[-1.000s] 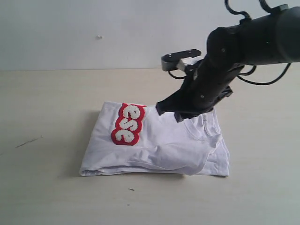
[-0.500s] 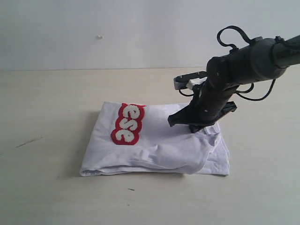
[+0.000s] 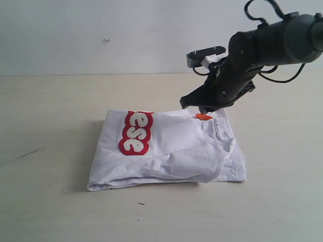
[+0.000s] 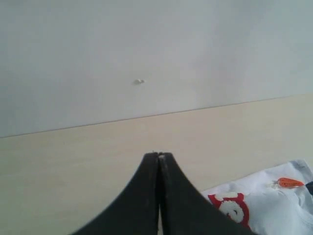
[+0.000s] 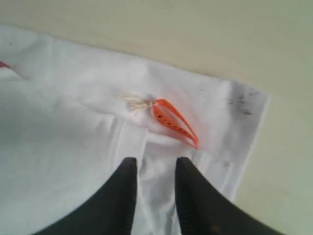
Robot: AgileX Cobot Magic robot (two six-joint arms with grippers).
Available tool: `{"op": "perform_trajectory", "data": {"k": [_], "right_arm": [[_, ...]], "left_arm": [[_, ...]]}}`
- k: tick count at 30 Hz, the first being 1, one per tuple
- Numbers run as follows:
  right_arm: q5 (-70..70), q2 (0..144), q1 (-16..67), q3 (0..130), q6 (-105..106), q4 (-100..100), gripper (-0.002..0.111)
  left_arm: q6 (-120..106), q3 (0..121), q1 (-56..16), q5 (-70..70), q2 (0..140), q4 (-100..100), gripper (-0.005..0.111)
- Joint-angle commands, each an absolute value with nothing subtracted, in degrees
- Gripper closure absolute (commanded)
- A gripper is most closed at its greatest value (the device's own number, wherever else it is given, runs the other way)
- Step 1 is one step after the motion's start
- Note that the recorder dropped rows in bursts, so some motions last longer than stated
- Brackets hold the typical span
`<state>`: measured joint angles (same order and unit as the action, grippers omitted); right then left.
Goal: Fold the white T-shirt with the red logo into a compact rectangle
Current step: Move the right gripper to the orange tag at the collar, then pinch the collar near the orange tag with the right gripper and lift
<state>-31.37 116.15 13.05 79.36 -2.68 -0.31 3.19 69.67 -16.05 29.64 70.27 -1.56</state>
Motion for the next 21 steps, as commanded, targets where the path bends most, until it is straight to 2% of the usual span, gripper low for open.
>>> {"op": "perform_trajectory", "data": {"k": [1,7,14,21], "right_arm": [[-36.2,114.9,8.9,79.7,-3.3,-0.7,0.065],[-35.5,117.5,6.1,76.9,-1.3,1.1,0.063],[-29.5,120.4,6.0,76.4,12.9,17.7,0.063],[-28.4,122.2,6.0,76.4,13.8,16.4,0.063]], "left_arm": [[3.5,66.5,-16.0,27.0,65.3,-2.1,0.107],[3.7,62.3,-16.0,25.2,59.2,-2.1,0.107],[4.1,59.4,-16.0,24.0,55.1,-2.1,0.107],[4.1,59.2,-16.0,23.8,54.6,-2.1,0.107]]}}
